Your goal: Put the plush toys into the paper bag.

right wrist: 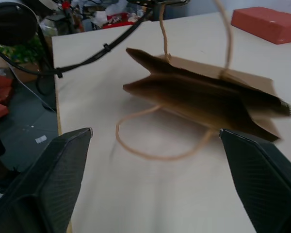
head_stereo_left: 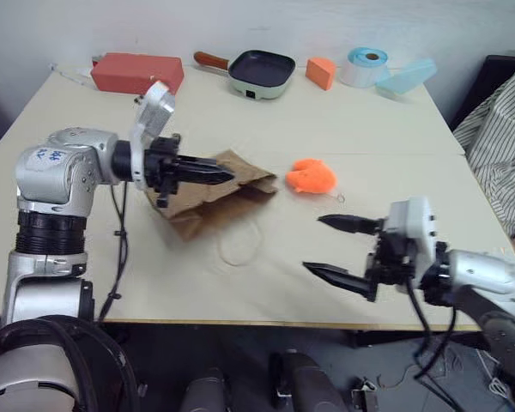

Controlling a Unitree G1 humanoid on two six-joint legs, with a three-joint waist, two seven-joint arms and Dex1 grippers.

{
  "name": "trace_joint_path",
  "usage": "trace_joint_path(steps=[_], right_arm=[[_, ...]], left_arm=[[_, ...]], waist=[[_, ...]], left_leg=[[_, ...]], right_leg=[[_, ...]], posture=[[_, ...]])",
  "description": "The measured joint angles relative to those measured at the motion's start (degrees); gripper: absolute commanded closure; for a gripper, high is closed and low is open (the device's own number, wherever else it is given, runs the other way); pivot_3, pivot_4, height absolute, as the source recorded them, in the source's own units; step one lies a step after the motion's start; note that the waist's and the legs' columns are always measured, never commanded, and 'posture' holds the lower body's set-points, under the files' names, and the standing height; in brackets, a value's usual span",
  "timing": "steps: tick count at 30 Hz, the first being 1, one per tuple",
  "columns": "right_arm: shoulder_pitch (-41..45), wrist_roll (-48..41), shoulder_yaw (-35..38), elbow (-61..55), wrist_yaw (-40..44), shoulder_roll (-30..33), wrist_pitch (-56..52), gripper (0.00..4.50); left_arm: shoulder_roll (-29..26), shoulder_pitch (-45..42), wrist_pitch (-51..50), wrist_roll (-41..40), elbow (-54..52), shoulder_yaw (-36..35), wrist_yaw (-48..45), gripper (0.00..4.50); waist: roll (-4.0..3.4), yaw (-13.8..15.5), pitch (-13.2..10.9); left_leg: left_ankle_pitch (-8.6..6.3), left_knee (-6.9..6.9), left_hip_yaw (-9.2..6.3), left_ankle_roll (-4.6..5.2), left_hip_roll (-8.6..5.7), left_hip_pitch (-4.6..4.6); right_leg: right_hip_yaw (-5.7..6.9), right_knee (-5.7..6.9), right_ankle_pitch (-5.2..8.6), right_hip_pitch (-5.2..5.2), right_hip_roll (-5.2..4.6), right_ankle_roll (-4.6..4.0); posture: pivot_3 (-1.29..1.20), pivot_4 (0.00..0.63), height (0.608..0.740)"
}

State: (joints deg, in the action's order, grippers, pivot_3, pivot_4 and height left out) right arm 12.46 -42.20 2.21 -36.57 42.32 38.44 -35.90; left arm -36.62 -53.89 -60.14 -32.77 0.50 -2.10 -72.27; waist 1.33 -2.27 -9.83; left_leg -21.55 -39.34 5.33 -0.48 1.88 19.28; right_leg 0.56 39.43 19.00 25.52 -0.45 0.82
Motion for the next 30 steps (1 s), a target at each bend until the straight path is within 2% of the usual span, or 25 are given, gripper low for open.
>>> trace_joint_path(steps=[4, 9, 15, 23, 28, 30], right_arm=[[5.48, 5.08, -7.18, 6.42, -1.81, -6.03, 0.93, 2.61], [11.45, 11.61, -13.35, 17.35, -2.02, -11.71, 2.56, 4.45], [13.31, 17.51, -16.42, 23.4, -0.36, -12.82, 6.12, 4.45], [17.28, 25.73, -19.22, 30.82, -0.26, -15.15, 9.95, 4.45], [23.41, 42.07, -26.97, 39.27, -3.12, -13.83, 20.97, 4.45], [23.7, 45.61, -28.35, 41.22, -3.21, -13.59, 23.78, 4.45]], left_arm=[[4.25, 4.39, -4.34, -3.1, -8.09, -0.12, 8.65, 4.5], [8.6, 4.89, -5.39, -4.87, -9.79, -1.21, 17.0, 4.5], [9.79, 3.55, -6.02, -6.28, -9.01, -2.71, 22.88, 4.5], [12.95, 2.43, -10.03, -12.48, -9.31, -5.96, 27.98, 4.5], [18.56, 0.04, -14.29, -15.86, -7.24, -11.34, 37.82, 4.5], [18.67, -1.01, -14.81, -16.6, -6.79, -12.69, 39.94, 4.5]], waist=[[0.0, -0.29, 0.0], [0.0, -0.43, 0.0], [0.0, -0.48, 0.0], [0.0, -0.95, 0.0], [0.0, -0.92, 0.0], [0.0, -1.0, 0.0]], left_leg=[[0.05, -0.07, 0.0, -0.09, -0.01, -0.02], [0.05, -0.16, -0.01, -0.09, -0.02, 0.02], [0.05, -0.16, -0.03, -0.09, -0.01, 0.04], [0.06, -0.18, -0.03, -0.12, -0.01, 0.01], [0.06, -0.22, -0.02, -0.12, -0.02, 0.04], [0.07, -0.16, -0.02, -0.12, -0.01, 0.03]], right_leg=[[-0.01, 0.01, 0.0, 0.03, 0.02, 0.0], [0.0, 0.07, 0.0, 0.03, 0.02, -0.01], [0.02, 0.08, 0.0, 0.03, 0.02, 0.0], [0.02, 0.08, 0.0, 0.03, 0.02, -0.01], [0.02, 0.06, 0.0, 0.04, 0.01, 0.0], [0.02, 0.1, 0.0, 0.04, 0.03, 0.0]], posture=[[0.0, 0.15, 0.74], [0.0, 0.15, 0.74], [0.0, 0.15, 0.74], [0.0, 0.15, 0.74], [0.0, 0.15, 0.74], [0.0, 0.15, 0.74]])
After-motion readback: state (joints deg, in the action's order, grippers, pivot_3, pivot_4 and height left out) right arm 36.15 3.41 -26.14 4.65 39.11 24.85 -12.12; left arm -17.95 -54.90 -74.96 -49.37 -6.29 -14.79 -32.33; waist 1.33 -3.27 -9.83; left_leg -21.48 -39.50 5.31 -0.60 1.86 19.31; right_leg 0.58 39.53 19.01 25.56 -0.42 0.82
